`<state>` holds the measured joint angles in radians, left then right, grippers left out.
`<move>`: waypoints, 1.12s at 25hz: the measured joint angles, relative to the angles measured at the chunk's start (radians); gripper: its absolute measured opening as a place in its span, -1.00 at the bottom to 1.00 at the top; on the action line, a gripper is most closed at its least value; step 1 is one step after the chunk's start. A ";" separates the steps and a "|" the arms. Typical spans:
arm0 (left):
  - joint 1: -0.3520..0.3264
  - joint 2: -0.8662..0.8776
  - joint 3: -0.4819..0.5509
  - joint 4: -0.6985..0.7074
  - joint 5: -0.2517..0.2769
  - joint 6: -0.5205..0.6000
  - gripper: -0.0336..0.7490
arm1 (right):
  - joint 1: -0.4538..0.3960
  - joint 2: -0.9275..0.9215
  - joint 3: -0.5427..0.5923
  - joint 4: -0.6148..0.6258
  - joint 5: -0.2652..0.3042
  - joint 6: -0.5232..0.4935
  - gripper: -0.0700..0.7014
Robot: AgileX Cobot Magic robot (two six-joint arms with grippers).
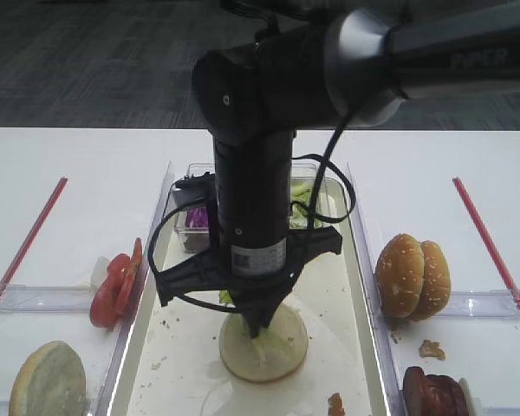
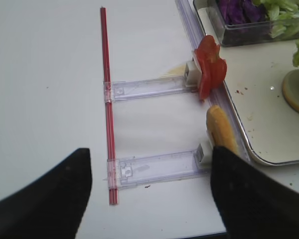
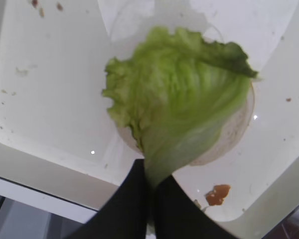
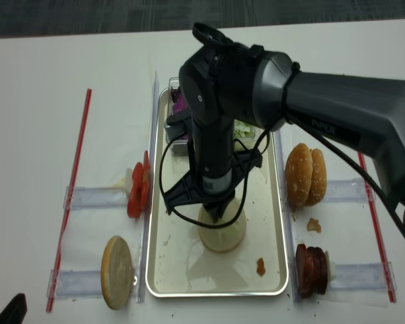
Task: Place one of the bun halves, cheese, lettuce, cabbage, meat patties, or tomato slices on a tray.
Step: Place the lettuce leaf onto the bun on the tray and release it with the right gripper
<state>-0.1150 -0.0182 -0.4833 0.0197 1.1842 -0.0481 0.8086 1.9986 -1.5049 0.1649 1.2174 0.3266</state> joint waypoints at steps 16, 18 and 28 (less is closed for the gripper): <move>0.000 0.000 0.000 0.000 0.000 0.000 0.30 | 0.002 -0.044 0.152 0.008 -0.189 0.003 -0.72; 0.000 0.000 0.000 0.000 0.000 0.000 0.30 | 0.002 -0.044 0.152 0.001 -0.190 0.015 -0.72; 0.000 0.000 0.000 0.000 0.000 0.000 0.30 | 0.002 -0.029 0.154 -0.010 -0.197 0.025 -0.72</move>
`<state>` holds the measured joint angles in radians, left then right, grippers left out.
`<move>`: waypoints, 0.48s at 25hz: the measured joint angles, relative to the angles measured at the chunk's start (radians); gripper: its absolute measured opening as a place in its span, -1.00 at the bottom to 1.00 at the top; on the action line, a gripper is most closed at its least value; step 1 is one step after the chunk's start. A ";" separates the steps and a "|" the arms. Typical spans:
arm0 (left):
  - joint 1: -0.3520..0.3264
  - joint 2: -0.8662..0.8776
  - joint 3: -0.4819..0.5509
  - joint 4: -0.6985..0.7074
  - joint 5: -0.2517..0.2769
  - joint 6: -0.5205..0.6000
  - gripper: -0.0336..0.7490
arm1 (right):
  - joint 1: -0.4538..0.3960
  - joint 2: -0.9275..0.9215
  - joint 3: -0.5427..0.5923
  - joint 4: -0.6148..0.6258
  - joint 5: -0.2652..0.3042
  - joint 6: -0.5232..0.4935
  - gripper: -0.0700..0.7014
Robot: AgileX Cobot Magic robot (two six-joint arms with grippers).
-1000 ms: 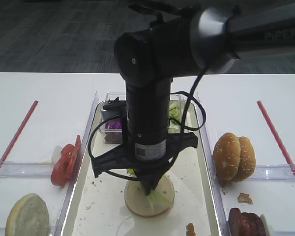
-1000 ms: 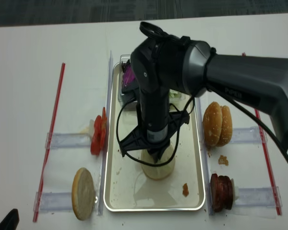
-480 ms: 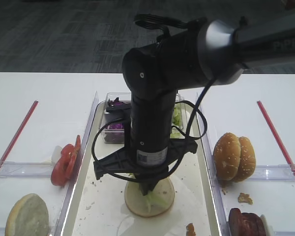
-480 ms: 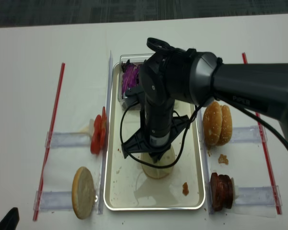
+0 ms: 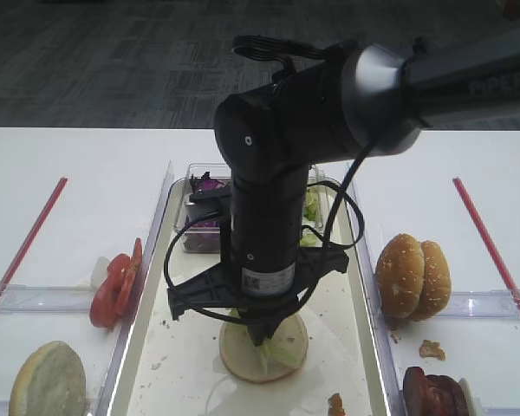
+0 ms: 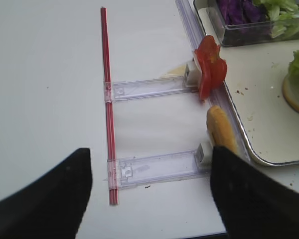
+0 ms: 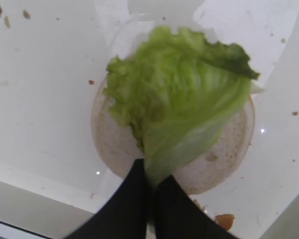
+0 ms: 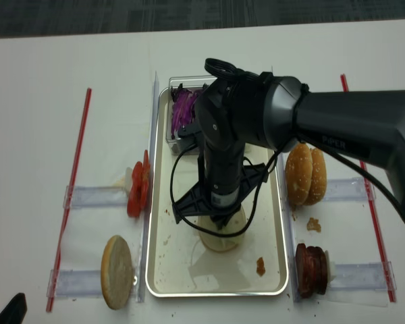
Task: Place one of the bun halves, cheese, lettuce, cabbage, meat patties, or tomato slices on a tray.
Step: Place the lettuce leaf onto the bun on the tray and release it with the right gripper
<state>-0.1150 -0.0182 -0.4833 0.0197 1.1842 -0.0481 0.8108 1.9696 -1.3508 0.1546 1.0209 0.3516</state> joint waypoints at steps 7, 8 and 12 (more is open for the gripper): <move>0.000 0.000 0.000 0.000 0.000 0.000 0.30 | 0.000 0.000 0.000 0.000 0.000 0.000 -0.25; 0.000 0.000 0.000 0.000 0.000 0.000 0.30 | 0.000 0.000 0.000 0.000 0.000 0.000 -0.15; 0.000 0.000 0.000 0.000 0.000 0.000 0.30 | 0.000 0.000 0.000 -0.004 0.000 0.000 0.30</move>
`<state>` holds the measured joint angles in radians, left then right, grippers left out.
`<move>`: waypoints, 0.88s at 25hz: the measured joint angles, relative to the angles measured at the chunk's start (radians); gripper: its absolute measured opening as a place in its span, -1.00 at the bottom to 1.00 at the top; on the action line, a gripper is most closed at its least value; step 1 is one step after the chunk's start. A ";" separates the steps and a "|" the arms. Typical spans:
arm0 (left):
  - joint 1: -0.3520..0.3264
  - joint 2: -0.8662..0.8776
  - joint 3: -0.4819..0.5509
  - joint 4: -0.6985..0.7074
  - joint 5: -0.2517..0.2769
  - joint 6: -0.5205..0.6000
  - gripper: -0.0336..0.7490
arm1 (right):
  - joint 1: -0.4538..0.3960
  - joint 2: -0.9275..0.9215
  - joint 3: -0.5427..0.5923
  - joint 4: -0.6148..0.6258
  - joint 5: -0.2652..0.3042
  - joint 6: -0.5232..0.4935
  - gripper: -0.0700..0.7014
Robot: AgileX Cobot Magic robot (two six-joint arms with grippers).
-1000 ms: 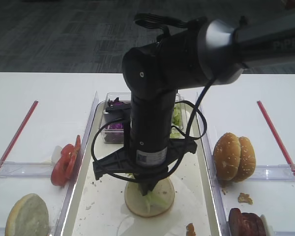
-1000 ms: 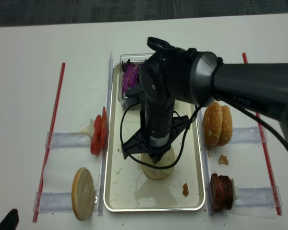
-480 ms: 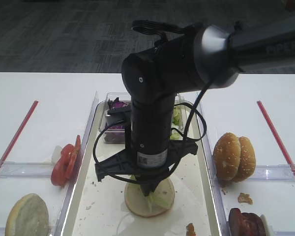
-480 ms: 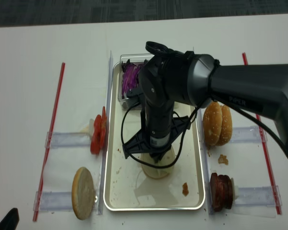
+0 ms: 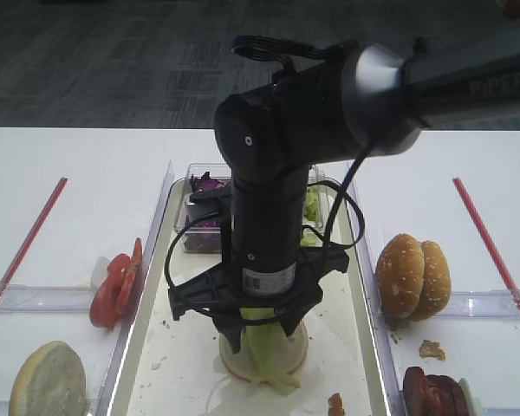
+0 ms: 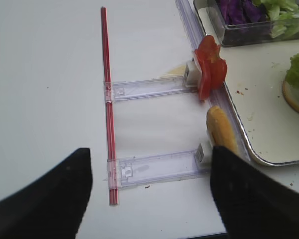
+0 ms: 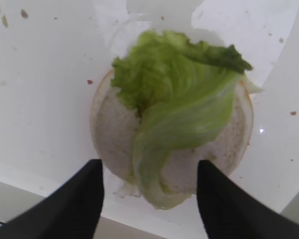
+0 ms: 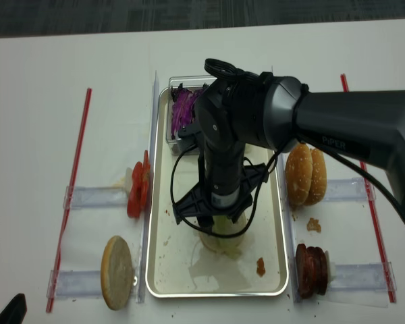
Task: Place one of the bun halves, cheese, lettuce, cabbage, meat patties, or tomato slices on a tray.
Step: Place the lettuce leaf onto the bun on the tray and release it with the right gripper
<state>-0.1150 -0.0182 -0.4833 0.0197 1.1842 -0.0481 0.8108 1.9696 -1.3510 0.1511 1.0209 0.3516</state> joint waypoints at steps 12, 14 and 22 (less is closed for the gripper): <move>0.000 0.000 0.000 0.000 0.000 0.000 0.30 | 0.000 0.000 0.000 -0.002 0.037 0.000 0.51; 0.000 0.000 0.000 0.000 0.000 0.000 0.30 | 0.000 0.000 0.000 -0.002 0.044 0.000 0.51; 0.000 0.000 0.000 0.000 0.000 0.000 0.30 | -0.018 0.000 -0.130 -0.013 0.134 0.002 0.51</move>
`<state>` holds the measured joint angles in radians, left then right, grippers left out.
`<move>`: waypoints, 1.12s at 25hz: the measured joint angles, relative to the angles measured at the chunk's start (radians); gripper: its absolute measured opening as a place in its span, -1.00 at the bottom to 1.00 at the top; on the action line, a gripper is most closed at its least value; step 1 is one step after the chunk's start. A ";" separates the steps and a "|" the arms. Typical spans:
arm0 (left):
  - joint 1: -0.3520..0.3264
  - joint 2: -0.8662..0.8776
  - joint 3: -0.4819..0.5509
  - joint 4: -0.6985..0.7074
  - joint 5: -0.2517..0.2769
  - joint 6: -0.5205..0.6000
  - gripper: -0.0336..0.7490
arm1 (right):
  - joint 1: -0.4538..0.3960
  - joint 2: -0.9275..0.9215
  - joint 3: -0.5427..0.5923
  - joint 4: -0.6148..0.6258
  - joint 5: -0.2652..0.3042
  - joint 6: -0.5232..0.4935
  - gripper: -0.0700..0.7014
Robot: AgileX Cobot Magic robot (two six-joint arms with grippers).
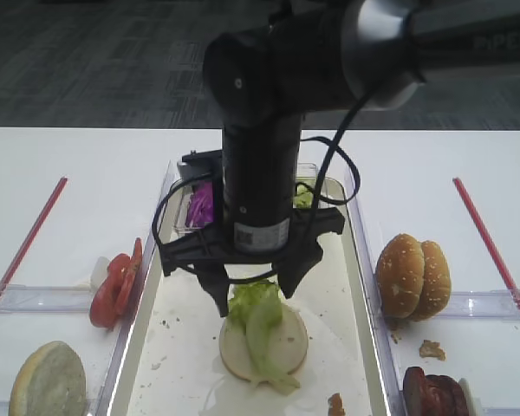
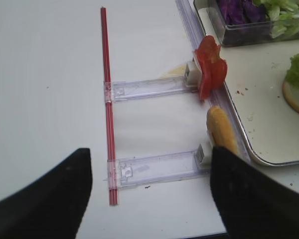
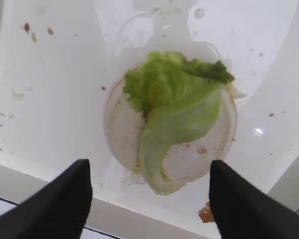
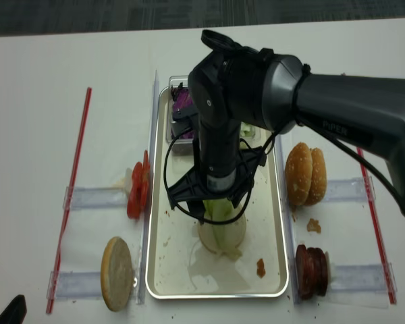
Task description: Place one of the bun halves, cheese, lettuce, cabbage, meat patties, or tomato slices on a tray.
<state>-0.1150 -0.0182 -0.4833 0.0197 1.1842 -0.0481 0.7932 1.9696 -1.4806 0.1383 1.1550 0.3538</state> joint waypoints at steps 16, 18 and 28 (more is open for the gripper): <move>0.000 0.000 0.000 0.000 -0.002 0.000 0.30 | -0.145 -0.006 -0.120 0.022 0.065 -0.005 0.30; 0.000 0.000 0.000 0.000 -0.002 0.000 0.30 | -0.169 -0.016 -0.120 0.022 0.065 -0.013 0.28; 0.000 0.000 0.000 0.000 -0.002 0.000 0.30 | -0.324 -0.069 -0.120 -0.003 0.067 -0.063 0.28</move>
<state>-0.1150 -0.0182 -0.4833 0.0197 1.1824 -0.0481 0.4693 1.9007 -1.6011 0.1354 1.2222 0.2904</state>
